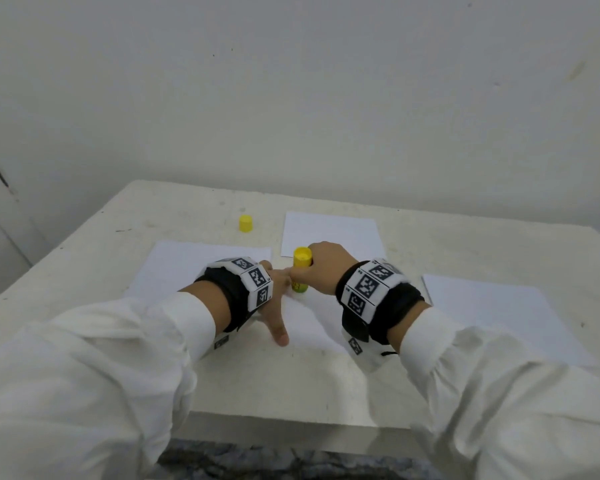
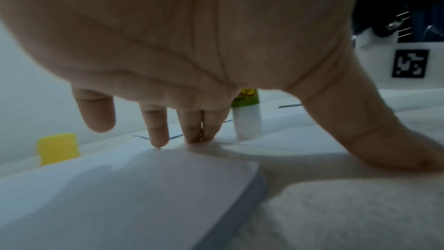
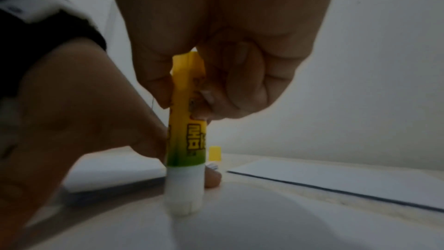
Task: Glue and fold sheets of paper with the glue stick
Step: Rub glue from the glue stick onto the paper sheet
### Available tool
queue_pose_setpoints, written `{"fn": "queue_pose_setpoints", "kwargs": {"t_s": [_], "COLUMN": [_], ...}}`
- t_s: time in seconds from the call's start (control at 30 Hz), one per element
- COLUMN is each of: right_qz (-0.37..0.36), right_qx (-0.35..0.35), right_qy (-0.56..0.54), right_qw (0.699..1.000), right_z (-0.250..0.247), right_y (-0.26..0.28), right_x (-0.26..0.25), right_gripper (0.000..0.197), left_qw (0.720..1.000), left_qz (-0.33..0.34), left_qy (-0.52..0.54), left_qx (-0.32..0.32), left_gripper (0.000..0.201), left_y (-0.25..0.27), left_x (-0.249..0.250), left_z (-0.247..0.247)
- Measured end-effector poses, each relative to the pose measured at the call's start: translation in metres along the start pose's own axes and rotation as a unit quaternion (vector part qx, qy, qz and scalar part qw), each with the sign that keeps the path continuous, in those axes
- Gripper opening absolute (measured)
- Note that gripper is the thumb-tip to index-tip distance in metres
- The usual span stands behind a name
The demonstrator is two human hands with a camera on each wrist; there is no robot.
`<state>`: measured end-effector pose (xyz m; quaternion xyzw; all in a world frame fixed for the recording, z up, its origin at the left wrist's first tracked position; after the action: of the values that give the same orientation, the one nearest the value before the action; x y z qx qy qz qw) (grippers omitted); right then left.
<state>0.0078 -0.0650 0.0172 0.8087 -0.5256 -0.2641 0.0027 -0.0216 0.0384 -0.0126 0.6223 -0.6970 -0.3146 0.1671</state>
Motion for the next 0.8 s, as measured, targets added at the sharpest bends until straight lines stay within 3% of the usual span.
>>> {"fn": "queue_pose_setpoints", "kwargs": {"t_s": [0.17,0.37,0.47,0.8], "right_qz": [-0.051,-0.05,-0.035,0.047], "right_qx": [-0.037,-0.05,-0.04,-0.02], "right_qy": [-0.008,0.012,0.012,-0.009], "right_qw": [0.998,0.997,0.999,0.999], "right_z": [0.011,0.012,0.004,-0.027], "right_y": [0.032,0.062,0.077,0.118], "right_x": [-0.006,0.005,0.025,0.114], "right_gripper": [0.034,0.031,0.027,0.031], "left_qw": [0.999,0.997,0.998,0.997], "left_qz": [0.03,0.008,0.0,0.008], "left_qy": [-0.04,-0.073,-0.067,-0.072], "left_qx": [0.004,-0.002,-0.005,0.0], "left_gripper": [0.096,0.129,0.132,0.101], "left_y": [0.011,0.0,0.002,-0.005], "left_x": [0.009,0.009,0.011,0.016], "left_z": [-0.006,-0.002,-0.005,-0.01]}}
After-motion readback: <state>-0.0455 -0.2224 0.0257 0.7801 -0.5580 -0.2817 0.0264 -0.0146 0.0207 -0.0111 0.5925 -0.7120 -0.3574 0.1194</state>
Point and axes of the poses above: each hand's wrist, its own y-axis away from the middle knuckle, its own z-axis out of the palm, x = y × z, the point moved 4 cm from there along -y, towards the middle knuckle, and after that the axes turned 8 degrees about -x, right-handed, at the moved point
